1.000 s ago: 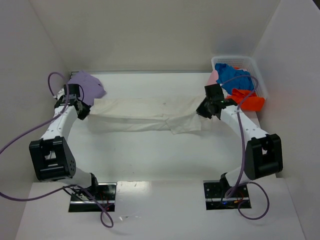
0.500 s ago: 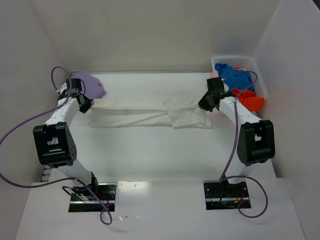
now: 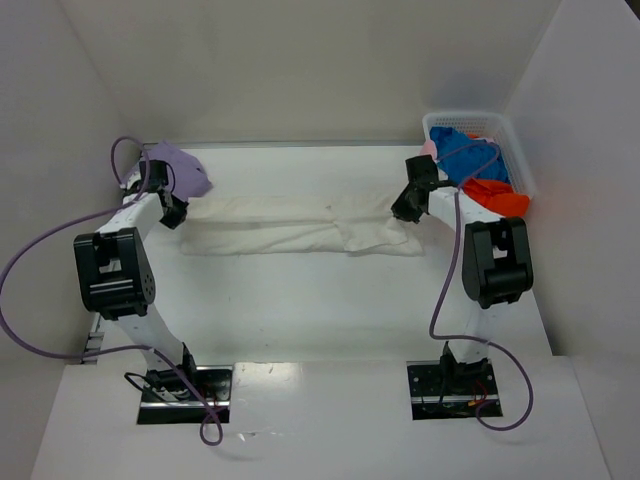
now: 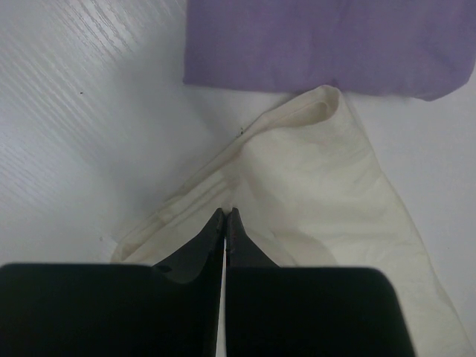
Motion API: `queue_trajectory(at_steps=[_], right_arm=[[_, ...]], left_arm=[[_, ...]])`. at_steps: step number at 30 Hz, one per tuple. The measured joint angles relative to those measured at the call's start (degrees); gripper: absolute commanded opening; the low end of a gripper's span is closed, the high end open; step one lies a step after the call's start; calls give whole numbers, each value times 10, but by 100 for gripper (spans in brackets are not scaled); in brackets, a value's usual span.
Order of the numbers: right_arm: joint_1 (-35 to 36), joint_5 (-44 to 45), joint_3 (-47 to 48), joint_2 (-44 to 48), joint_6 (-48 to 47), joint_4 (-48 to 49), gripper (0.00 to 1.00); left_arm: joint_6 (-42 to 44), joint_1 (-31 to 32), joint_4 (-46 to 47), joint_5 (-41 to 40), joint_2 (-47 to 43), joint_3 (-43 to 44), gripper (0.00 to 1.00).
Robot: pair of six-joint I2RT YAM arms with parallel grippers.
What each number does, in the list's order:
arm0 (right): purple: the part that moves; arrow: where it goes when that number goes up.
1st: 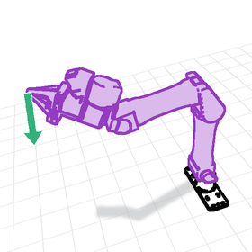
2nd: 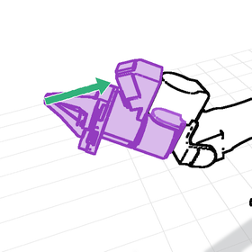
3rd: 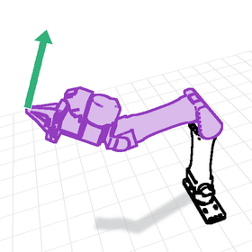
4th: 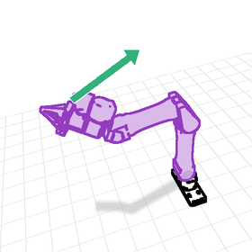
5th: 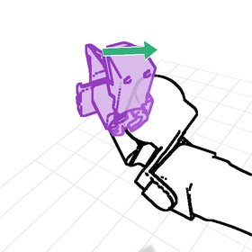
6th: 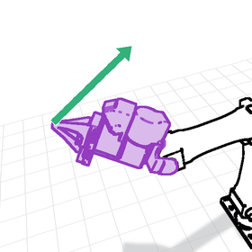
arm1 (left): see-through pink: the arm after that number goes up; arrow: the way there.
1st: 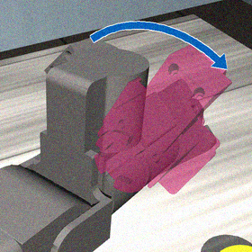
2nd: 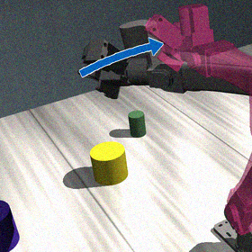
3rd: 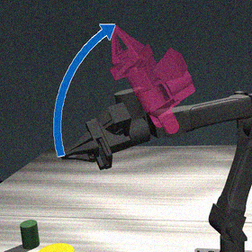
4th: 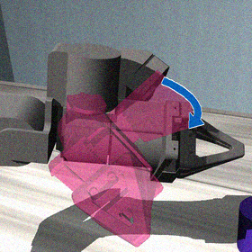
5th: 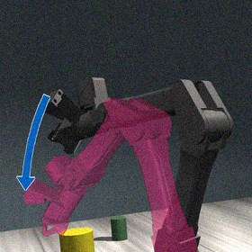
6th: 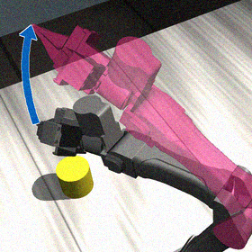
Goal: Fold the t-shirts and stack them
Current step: Fold the other side of the tshirt into a rectangle
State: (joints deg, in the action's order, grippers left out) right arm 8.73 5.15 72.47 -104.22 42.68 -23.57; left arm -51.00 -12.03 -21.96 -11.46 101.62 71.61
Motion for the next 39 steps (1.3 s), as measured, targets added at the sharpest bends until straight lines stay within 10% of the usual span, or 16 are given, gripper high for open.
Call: queue_trajectory(at_steps=[8, 22, 39], right_arm=[[0, 0, 30, -45, -7, 5, 4], [-6, -9, 38, -51, -63, 31, 75], [-2, -96, -37, 84, -97, 50, 79]], left_arm=[[-2, -3, 2, -3, 43, 1, 2], [59, -12, 23, 7, 23, 8, 88], [135, -12, 26, 84, -155, -105, 92]])
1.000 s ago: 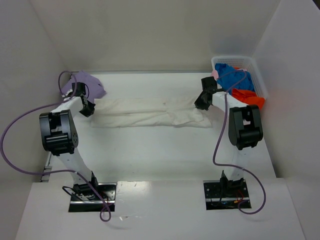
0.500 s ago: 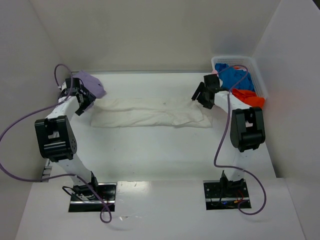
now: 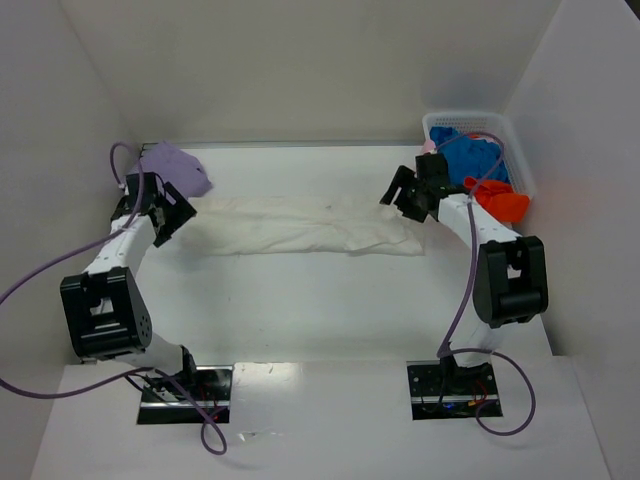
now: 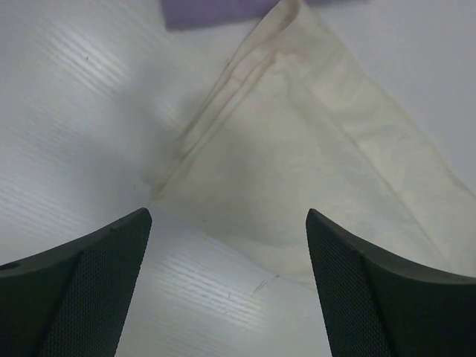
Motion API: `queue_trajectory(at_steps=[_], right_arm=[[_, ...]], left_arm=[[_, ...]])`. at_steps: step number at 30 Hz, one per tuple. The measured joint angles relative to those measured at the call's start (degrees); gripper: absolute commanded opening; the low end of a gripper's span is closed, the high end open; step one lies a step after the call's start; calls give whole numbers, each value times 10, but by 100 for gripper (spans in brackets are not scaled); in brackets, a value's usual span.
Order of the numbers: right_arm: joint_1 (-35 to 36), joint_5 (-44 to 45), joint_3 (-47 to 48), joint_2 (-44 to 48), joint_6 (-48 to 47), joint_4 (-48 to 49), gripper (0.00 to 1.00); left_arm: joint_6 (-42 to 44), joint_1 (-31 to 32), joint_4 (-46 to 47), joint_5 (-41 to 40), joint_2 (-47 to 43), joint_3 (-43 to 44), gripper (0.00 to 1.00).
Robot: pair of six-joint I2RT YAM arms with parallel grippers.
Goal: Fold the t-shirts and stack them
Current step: Fold the other side of the tshirt into a rectangle
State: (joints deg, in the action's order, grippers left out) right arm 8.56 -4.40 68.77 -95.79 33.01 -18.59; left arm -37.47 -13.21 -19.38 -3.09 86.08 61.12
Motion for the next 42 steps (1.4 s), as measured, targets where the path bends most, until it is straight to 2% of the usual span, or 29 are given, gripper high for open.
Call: queue_trajectory(at_steps=[7, 10, 12, 19, 20, 24, 42], right_arm=[[28, -15, -26, 0, -1, 1, 79], [32, -20, -31, 1, -1, 2, 79], [33, -20, -32, 1, -1, 2, 79], [33, -18, -32, 2, -1, 2, 79], [33, -18, -32, 2, -1, 2, 79], [33, -18, -32, 2, -1, 2, 79], [33, -14, -36, 2, -1, 7, 79]], left_arm=[[-17, 0, -3, 0, 31, -47, 81], [-24, 0, 2, -1, 52, -50, 69], [-33, 0, 6, -3, 65, -50, 58], [-48, 0, 8, -15, 86, -50, 27], [-49, 0, 8, -17, 86, -50, 19], [-48, -1, -3, -26, 86, -50, 0], [-45, -20, -71, -46, 28, -73, 0]])
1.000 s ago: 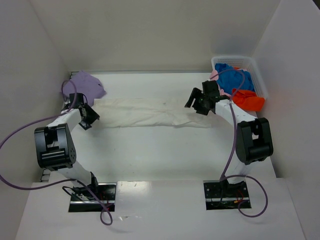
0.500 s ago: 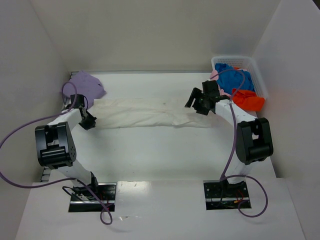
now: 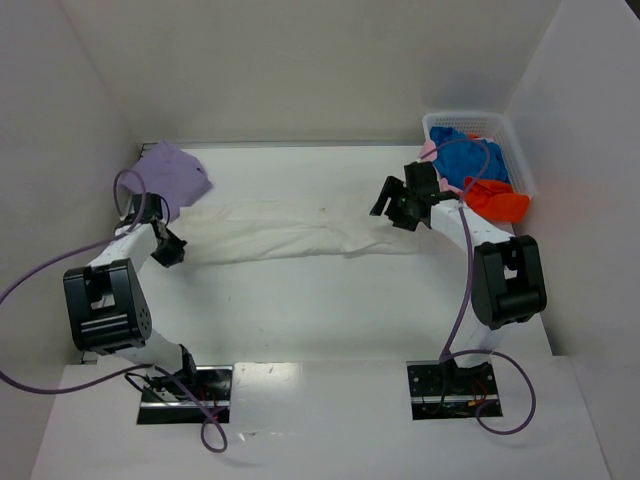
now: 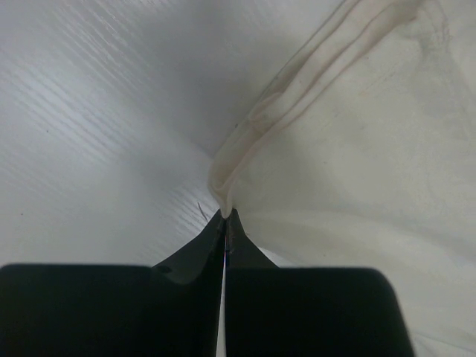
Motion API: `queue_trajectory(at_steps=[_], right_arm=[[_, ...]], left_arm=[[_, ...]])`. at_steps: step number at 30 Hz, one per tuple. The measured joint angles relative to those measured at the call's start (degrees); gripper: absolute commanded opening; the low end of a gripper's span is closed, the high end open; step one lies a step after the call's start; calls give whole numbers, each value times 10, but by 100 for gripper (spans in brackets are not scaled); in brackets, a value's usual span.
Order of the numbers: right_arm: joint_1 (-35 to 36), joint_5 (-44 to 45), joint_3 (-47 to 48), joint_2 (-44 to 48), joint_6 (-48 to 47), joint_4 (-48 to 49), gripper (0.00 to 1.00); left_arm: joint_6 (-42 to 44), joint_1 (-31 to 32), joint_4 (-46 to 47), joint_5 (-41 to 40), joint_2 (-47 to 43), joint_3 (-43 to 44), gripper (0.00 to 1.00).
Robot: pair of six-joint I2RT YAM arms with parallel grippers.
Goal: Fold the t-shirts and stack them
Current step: Fold the other side of the tshirt into a rectangle
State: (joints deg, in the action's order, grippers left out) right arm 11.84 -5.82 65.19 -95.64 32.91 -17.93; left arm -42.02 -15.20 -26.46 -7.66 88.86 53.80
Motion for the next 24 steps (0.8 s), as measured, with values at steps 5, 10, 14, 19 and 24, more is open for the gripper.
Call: queue_trajectory(at_steps=[5, 10, 14, 19, 24], right_arm=[[0, 0, -5, 0, -3, 0, 79], [0, 0, -7, 0, -5, 0, 79], [0, 0, -7, 0, -6, 0, 79], [0, 0, -8, 0, -7, 0, 79], [0, 0, -11, 0, -7, 0, 79]], left_arm=[[4, 0, -10, 0, -46, -3, 0], [0, 0, -18, -2, -99, -9, 0], [-6, 0, -21, 3, -103, -30, 0], [-20, 0, -32, 7, -84, -50, 0], [-36, 0, -36, 15, -72, -70, 6]])
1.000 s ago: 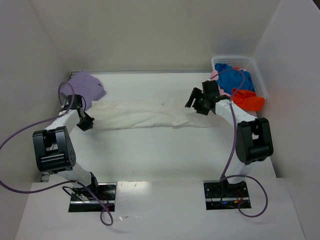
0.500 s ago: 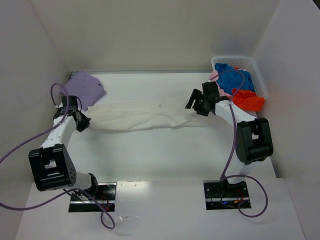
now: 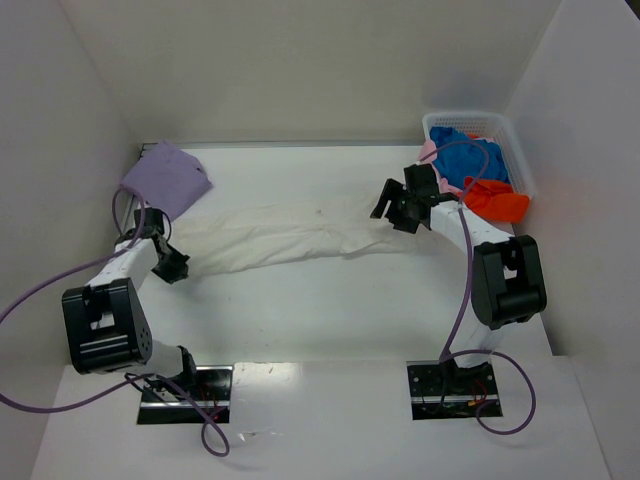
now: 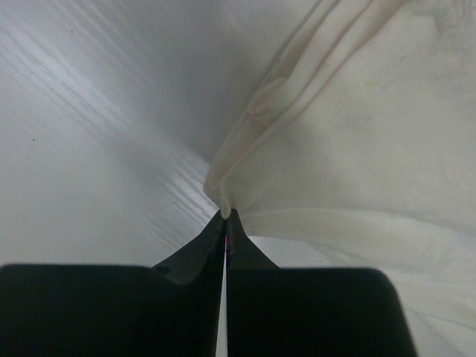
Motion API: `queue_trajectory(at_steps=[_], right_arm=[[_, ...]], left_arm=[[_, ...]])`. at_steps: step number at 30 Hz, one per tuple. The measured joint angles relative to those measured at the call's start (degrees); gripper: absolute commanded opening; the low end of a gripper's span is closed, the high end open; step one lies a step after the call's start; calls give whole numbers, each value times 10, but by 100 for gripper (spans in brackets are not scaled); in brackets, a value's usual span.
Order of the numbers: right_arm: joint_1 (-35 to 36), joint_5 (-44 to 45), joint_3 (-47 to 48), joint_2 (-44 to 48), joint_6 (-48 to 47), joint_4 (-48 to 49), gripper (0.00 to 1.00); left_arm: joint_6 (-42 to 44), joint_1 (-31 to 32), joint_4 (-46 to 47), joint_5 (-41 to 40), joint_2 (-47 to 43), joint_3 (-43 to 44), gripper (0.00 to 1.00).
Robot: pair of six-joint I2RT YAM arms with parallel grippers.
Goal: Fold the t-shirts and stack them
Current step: Fold the other side of the tshirt into a rectangle
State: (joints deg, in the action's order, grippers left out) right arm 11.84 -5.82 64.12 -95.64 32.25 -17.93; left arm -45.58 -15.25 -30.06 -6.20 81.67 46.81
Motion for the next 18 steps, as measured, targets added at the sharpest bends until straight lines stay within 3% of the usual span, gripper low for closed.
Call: queue_trajectory(at_steps=[3, 5, 8, 10, 13, 18], right_arm=[[0, 0, 0, 0, 0, 0, 80], [0, 0, 0, 0, 0, 0, 80], [0, 1, 0, 0, -1, 0, 80], [0, 1, 0, 0, -2, 0, 80], [0, 3, 0, 0, -5, 0, 80], [0, -12, 0, 0, -19, -1, 80]], left_arm=[[-12, -1, -3, -1, -1, -4, 13], [-17, -5, -4, -4, -9, -5, 33], [-31, -16, -8, -9, -27, -10, 48], [-37, -26, -10, -12, -36, -10, 64], [-43, -38, -10, -12, -44, -9, 71], [-23, -51, 9, 19, -38, 24, 73]])
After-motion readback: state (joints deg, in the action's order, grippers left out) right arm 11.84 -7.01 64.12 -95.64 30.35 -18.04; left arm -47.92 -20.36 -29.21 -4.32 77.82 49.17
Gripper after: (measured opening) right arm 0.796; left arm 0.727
